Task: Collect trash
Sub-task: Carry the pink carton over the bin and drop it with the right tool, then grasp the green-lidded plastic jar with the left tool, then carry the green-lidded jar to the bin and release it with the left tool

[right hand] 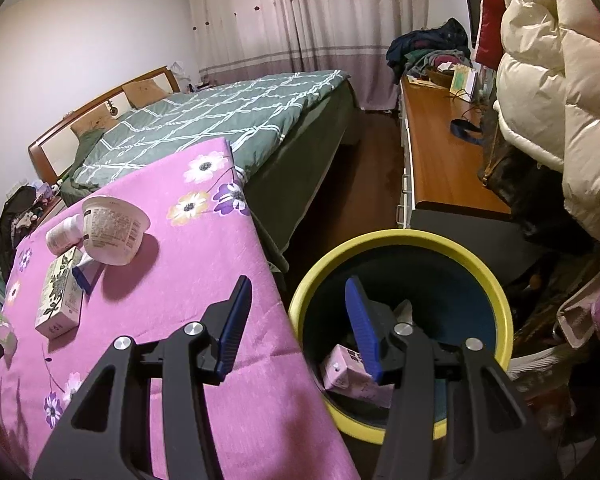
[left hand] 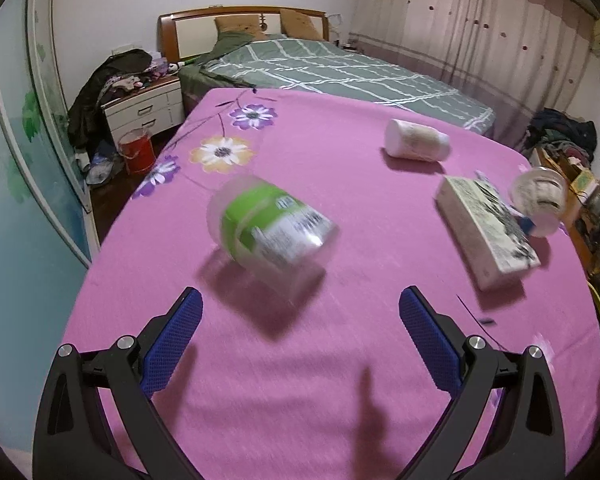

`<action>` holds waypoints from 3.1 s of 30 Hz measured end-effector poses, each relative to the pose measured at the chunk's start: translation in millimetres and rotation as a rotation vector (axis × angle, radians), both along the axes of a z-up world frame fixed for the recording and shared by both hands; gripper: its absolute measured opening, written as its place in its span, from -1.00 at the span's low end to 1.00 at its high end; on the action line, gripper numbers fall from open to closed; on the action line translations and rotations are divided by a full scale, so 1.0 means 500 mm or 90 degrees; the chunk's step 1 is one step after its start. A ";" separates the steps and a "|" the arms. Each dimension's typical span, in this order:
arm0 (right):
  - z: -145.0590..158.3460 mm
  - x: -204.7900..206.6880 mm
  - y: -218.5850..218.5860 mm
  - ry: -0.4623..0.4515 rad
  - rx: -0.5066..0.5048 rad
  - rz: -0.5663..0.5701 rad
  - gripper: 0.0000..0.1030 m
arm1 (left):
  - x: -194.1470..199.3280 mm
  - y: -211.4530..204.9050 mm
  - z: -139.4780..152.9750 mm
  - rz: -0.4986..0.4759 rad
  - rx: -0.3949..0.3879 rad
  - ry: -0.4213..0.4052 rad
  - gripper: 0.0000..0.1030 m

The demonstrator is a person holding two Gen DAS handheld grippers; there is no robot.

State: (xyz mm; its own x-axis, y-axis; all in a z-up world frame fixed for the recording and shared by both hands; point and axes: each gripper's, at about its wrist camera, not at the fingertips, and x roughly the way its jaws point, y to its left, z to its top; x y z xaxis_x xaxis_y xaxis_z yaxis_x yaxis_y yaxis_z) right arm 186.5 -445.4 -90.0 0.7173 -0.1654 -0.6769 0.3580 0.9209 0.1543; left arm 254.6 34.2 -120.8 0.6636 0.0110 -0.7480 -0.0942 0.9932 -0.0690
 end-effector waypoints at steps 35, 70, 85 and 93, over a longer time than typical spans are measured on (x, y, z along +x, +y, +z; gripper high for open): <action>0.003 0.044 0.004 0.000 0.012 0.013 -0.09 | 0.025 -0.068 0.008 -0.085 -0.029 0.014 0.60; -0.002 -0.228 -0.225 -0.009 0.003 -0.115 -0.09 | -0.083 -0.859 0.024 -0.584 -0.003 0.033 0.60; -0.010 -0.251 -0.255 -0.001 0.007 -0.144 -0.09 | -0.055 -0.955 0.015 -0.594 -0.007 0.029 0.81; -0.018 -0.181 -0.193 0.015 0.007 -0.085 -0.09 | -0.037 -0.735 0.118 -0.528 -0.033 -0.046 0.89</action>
State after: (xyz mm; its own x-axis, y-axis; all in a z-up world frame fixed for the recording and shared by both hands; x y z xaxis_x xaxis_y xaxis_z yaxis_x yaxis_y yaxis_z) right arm 96.3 -542.0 -98.9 0.6730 -0.2509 -0.6958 0.4814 0.8628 0.1545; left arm 236.1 -333.4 -61.8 0.4883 -0.5353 -0.6892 0.6723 0.7343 -0.0940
